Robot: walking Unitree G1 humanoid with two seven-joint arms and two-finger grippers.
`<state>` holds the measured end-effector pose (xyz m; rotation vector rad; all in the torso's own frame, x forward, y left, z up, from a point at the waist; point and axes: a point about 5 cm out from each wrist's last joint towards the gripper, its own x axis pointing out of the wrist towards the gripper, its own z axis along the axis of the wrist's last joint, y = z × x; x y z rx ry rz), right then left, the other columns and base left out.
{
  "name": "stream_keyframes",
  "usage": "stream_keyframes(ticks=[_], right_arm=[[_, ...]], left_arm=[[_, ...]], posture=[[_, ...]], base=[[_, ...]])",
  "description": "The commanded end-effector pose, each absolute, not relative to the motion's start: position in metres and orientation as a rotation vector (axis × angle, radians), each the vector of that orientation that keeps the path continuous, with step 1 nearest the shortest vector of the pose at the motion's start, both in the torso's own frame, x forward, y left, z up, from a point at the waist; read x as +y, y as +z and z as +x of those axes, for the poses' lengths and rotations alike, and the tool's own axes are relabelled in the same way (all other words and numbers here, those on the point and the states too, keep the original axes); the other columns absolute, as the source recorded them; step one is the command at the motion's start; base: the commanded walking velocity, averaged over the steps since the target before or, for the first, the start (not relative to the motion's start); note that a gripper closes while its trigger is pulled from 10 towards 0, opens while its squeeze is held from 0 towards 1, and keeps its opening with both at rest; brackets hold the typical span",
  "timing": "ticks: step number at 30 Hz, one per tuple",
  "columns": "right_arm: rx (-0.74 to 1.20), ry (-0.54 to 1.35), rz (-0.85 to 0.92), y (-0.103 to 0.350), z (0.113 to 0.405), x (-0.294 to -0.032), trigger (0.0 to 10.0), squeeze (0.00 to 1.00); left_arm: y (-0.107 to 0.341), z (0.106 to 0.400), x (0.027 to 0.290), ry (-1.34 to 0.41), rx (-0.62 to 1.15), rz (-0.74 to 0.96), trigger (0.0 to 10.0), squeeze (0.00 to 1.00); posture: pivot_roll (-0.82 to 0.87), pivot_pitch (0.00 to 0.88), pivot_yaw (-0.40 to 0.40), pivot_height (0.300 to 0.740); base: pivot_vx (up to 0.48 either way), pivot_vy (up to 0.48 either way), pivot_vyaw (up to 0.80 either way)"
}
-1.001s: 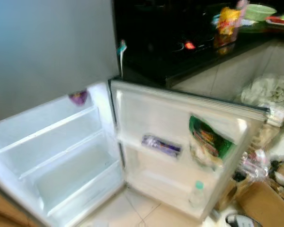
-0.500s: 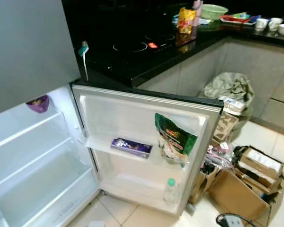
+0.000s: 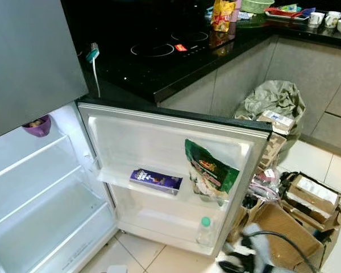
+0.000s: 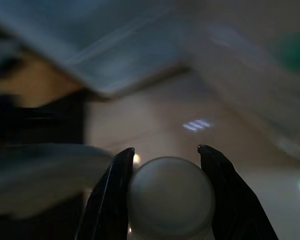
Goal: Restocking fridge
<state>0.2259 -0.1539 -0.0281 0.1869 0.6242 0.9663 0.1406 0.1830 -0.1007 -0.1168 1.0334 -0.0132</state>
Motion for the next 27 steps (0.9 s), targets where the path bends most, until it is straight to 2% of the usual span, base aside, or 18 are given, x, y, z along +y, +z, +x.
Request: stream_keyframes(ticks=[1,2,3,7,11,12,14,17,19,20,27], right_arm=[[0.589,1.004,0.191,-0.02,0.232,-0.156,10.0,0.0],[0.539,1.164,0.22,-0.007,0.236,-0.143,10.0,0.0],[0.539,1.164,0.22,-0.007,0.236,-0.143,10.0,0.0],[0.459,1.4,0.171,0.017,0.237,-0.124,10.0,0.0],[0.39,1.472,0.188,0.034,0.24,-0.115,10.0,0.0],[0.246,1.502,0.243,0.065,0.25,-0.102,10.0,0.0],[0.246,1.502,0.243,0.065,0.25,-0.102,10.0,0.0],[0.045,1.437,0.299,0.105,0.271,-0.092,10.0,0.0],[-0.017,1.399,0.291,0.12,0.279,-0.091,10.0,0.0],[-0.11,1.345,0.262,0.143,0.291,-0.087,10.0,0.0],[-0.235,1.374,0.17,0.184,0.289,-0.078,10.0,0.0]], left_arm=[[-0.102,0.136,0.188,0.021,1.038,-0.125,10.0,0.0],[-0.1,0.14,0.191,0.058,1.008,-0.155,10.0,0.0],[-0.1,0.14,0.191,0.058,1.008,-0.155,10.0,0.0],[-0.097,0.144,0.192,0.079,0.971,-0.183,10.0,0.0],[-0.096,0.147,0.191,0.076,0.957,-0.182,10.0,0.0],[-0.091,0.157,0.192,0.094,0.898,-0.218,10.0,0.0],[-0.091,0.157,0.192,0.094,0.898,-0.218,10.0,0.0],[-0.082,0.175,0.192,0.087,0.81,-0.238,10.0,0.0],[-0.079,0.181,0.192,0.084,0.787,-0.234,10.0,0.0],[-0.075,0.189,0.192,0.086,0.756,-0.224,10.0,0.0],[-0.065,0.201,0.203,0.138,0.671,-0.268,10.0,0.0]], posture=[[-0.12,0.023,0.005,0.74],[-0.12,0.029,0.001,0.74],[-0.12,0.029,0.001,0.74],[-0.12,0.029,0.0,0.74],[-0.12,0.031,-0.002,0.74],[-0.12,0.032,-0.002,0.74],[-0.12,0.032,-0.002,0.74],[-0.11,0.037,-0.009,0.74],[-0.11,0.038,-0.011,0.74],[-0.11,0.042,-0.011,0.74],[-0.11,0.049,-0.014,0.74]], base=[[0.0,0.0,0.0],[0.0,0.0,0.0],[0.0,0.0,0.0],[0.0,0.0,0.0],[0.0,0.0,0.0],[0.0,0.0,0.0],[0.0,0.0,0.0],[0.0,0.0,0.0],[0.0,0.0,0.0],[0.0,0.0,0.0],[0.0,0.0,0.0]])
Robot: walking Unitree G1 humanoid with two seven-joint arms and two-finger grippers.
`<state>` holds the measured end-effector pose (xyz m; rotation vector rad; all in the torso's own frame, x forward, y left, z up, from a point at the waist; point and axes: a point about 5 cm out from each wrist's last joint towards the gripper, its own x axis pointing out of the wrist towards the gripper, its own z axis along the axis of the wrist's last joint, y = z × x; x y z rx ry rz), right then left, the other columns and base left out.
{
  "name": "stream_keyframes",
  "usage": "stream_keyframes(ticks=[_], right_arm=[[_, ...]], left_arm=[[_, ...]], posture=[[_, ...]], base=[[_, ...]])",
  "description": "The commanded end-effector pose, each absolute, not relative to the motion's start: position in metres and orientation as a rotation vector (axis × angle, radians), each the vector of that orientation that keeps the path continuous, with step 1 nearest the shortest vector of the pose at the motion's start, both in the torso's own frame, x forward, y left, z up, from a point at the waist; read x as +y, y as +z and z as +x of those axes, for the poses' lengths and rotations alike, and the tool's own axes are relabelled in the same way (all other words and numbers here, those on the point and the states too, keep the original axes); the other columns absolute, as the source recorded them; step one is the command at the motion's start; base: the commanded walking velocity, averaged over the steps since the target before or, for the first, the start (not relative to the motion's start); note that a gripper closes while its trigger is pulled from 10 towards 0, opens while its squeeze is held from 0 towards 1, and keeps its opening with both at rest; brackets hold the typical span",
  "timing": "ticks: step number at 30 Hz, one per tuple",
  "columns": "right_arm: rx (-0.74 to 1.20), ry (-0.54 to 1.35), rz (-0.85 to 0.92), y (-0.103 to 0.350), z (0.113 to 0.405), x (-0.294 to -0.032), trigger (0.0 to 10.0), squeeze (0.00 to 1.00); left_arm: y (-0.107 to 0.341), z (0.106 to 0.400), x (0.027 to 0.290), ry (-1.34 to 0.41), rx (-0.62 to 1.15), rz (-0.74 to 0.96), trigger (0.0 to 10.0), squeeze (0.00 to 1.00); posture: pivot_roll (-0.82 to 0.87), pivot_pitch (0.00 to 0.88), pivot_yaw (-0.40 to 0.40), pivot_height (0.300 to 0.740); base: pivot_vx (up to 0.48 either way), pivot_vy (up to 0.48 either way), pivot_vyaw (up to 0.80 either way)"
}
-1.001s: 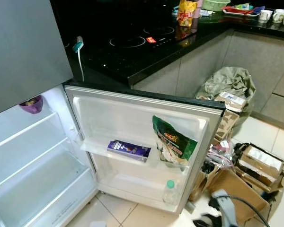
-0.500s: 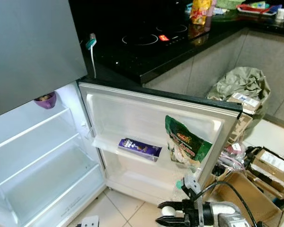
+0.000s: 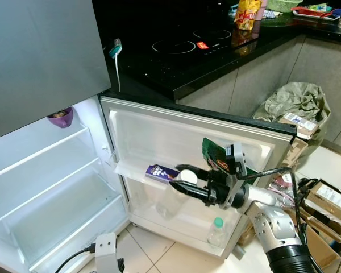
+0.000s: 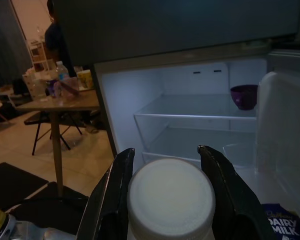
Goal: Restocking fridge
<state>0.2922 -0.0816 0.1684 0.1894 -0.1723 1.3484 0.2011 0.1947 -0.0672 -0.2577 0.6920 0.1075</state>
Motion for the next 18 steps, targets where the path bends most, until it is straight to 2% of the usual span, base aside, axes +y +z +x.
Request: stream_keyframes(ticks=[1,5,8,13,18], right_arm=[[-0.235,1.374,0.17,0.184,0.289,-0.078,10.0,0.0],[-0.342,1.406,0.189,0.222,0.285,-0.071,10.0,0.0],[-0.378,1.291,0.103,0.235,0.297,-0.064,10.0,0.0],[-0.366,1.093,-0.007,0.236,0.32,-0.058,10.0,0.0],[-0.341,1.075,-0.021,0.233,0.322,-0.055,10.0,0.0]], left_arm=[[-0.065,0.201,0.203,0.138,0.671,-0.268,10.0,0.0],[-0.069,0.193,0.209,0.13,0.703,-0.235,10.0,0.0],[-0.074,0.183,0.209,0.127,0.736,-0.222,10.0,0.0],[-0.081,0.168,0.205,0.11,0.773,-0.219,10.0,0.0],[-0.084,0.163,0.203,0.102,0.783,-0.218,10.0,0.0]], posture=[[-0.11,0.049,-0.014,0.74],[-0.1,0.054,-0.017,0.74],[-0.1,0.066,-0.017,0.74],[-0.1,0.099,-0.013,0.74],[-0.09,0.116,-0.014,0.74]], base=[[0.0,0.0,0.0],[0.0,0.0,0.0],[0.0,0.0,0.0],[0.0,0.0,0.0],[0.0,0.0,0.0]])
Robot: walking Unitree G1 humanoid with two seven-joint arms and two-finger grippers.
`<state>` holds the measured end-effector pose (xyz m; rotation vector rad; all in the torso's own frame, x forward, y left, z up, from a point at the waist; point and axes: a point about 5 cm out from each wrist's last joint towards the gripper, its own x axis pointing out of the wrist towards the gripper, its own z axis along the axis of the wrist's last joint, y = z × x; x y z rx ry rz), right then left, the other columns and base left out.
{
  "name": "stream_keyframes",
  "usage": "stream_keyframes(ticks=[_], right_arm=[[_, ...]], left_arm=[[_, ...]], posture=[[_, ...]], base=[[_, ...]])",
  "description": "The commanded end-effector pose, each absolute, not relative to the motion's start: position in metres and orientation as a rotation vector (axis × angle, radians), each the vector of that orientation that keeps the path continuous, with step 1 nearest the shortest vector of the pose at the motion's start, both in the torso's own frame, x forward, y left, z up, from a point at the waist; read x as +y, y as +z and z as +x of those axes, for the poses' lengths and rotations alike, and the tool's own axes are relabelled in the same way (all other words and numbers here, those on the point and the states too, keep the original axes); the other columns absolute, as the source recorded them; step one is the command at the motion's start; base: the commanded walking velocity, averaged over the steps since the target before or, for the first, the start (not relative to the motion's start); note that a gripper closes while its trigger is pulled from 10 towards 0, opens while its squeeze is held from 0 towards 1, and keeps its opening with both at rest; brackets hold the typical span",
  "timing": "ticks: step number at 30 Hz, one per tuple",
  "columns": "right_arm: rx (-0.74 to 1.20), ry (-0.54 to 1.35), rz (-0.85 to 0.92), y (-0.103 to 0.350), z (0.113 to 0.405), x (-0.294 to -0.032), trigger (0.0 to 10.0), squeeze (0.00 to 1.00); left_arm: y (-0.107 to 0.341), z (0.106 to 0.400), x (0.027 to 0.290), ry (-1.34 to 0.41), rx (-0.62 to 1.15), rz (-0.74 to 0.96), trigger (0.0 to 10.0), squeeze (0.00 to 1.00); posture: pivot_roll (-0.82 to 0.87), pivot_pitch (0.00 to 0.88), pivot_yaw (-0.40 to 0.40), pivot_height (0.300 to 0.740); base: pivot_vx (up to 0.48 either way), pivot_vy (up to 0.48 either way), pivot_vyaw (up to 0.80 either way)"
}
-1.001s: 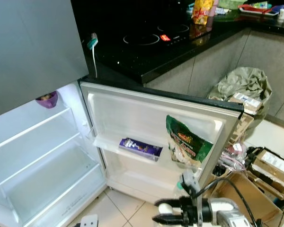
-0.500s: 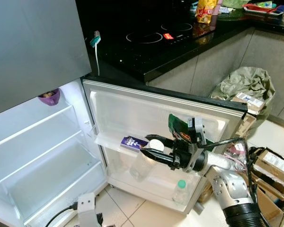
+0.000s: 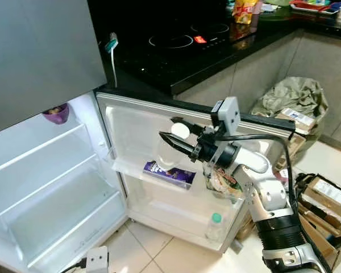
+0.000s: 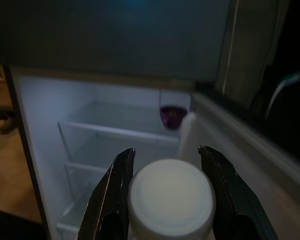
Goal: Restocking fridge
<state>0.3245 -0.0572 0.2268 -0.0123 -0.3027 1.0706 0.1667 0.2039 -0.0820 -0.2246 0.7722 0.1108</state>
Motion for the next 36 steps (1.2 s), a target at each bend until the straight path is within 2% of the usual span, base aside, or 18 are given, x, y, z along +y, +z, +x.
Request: stream_keyframes(ticks=[1,4,12,26,36], right_arm=[[-0.322,1.076,-0.045,0.23,0.322,-0.054,10.0,0.0],[-0.282,1.024,-0.128,0.221,0.326,-0.052,10.0,0.0],[-0.253,0.854,-0.171,0.22,0.342,-0.064,10.0,0.0],[-0.156,0.753,-0.26,0.193,0.338,-0.077,10.0,0.0],[-0.088,0.684,-0.255,0.183,0.34,-0.084,10.0,0.0]], left_arm=[[-0.085,0.16,0.203,0.099,0.788,-0.215,10.0,0.0],[-0.087,0.152,0.203,0.085,0.801,-0.205,10.0,0.0],[-0.092,0.141,0.201,0.066,0.831,-0.192,10.0,0.0],[-0.094,0.134,0.197,0.037,0.85,-0.179,10.0,0.0],[-0.096,0.128,0.198,0.026,0.862,-0.17,10.0,0.0]], posture=[[-0.09,0.131,-0.016,0.74],[-0.08,0.156,-0.017,0.74],[-0.08,0.181,-0.013,0.74],[-0.09,0.217,0.001,0.74],[-0.09,0.235,0.003,0.74]], base=[[0.0,0.0,0.0],[0.0,0.0,0.0],[0.0,0.0,0.0],[0.0,0.0,0.0],[0.0,0.0,0.0]])
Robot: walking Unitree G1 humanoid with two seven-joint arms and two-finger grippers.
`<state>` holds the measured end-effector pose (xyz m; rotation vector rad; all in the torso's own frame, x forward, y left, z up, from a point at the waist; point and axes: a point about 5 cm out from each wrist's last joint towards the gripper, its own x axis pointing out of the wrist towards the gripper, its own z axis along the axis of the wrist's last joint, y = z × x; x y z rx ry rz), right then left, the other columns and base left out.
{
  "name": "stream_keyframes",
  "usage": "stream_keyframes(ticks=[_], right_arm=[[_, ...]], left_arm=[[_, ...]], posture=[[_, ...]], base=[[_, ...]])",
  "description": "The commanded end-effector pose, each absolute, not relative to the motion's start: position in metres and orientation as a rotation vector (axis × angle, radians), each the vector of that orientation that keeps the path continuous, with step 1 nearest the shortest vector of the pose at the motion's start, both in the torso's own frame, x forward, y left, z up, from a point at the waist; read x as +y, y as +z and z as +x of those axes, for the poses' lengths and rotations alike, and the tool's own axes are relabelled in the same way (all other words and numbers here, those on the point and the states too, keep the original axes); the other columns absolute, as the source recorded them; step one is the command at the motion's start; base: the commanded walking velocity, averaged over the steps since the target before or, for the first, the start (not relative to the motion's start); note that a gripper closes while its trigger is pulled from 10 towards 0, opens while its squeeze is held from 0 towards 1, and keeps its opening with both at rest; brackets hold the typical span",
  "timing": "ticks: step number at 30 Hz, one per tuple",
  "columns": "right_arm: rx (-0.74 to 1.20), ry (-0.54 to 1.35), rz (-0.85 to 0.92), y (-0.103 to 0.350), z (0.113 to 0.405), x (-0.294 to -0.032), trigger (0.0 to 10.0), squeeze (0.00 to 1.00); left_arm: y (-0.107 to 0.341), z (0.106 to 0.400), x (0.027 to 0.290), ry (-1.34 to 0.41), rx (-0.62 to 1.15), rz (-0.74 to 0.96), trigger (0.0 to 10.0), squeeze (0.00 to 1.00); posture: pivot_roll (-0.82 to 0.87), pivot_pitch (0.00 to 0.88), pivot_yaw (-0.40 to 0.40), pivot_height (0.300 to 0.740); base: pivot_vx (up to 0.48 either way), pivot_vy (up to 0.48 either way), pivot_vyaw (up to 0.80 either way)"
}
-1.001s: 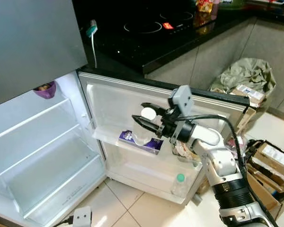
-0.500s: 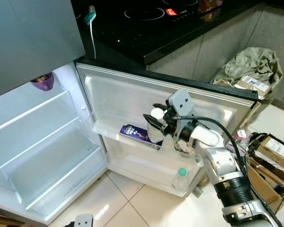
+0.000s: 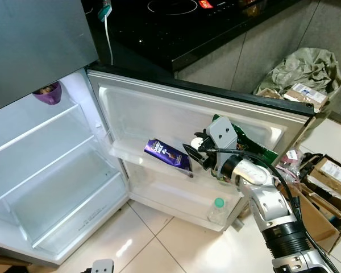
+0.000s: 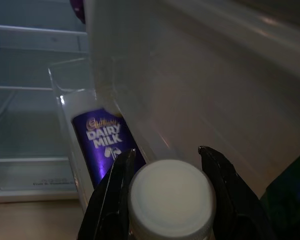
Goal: Restocking fridge
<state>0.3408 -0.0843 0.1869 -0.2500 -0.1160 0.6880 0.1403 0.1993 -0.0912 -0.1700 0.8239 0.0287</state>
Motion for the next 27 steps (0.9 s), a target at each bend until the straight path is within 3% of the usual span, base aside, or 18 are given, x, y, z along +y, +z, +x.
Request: stream_keyframes(ticks=[1,8,18,24,27], right_arm=[[-0.078,0.685,-0.251,0.181,0.339,-0.084,10.0,0.0],[-0.102,0.737,-0.042,0.177,0.332,-0.067,10.0,0.0],[-0.24,0.755,0.104,0.206,0.337,-0.046,10.0,0.0],[-0.265,0.746,0.102,0.211,0.339,-0.045,10.0,0.0],[-0.232,0.728,0.024,0.214,0.344,-0.056,10.0,0.0]], left_arm=[[-0.096,0.128,0.198,0.025,0.863,-0.17,10.0,0.0],[-0.097,0.125,0.197,0.015,0.866,-0.166,10.0,0.0],[-0.097,0.124,0.197,0.011,0.864,-0.161,10.0,0.0],[-0.097,0.124,0.197,0.009,0.862,-0.161,10.0,0.0],[-0.097,0.125,0.195,0.003,0.861,-0.164,10.0,0.0]], posture=[[-0.09,0.235,0.003,0.74],[-0.08,0.243,0.004,0.74],[-0.07,0.233,0.001,0.74],[-0.07,0.233,0.004,0.74],[-0.07,0.231,0.005,0.74]], base=[[0.0,0.0,0.0],[0.0,0.0,0.0],[0.0,0.0,0.0],[0.0,0.0,0.0],[0.0,0.0,0.0]])
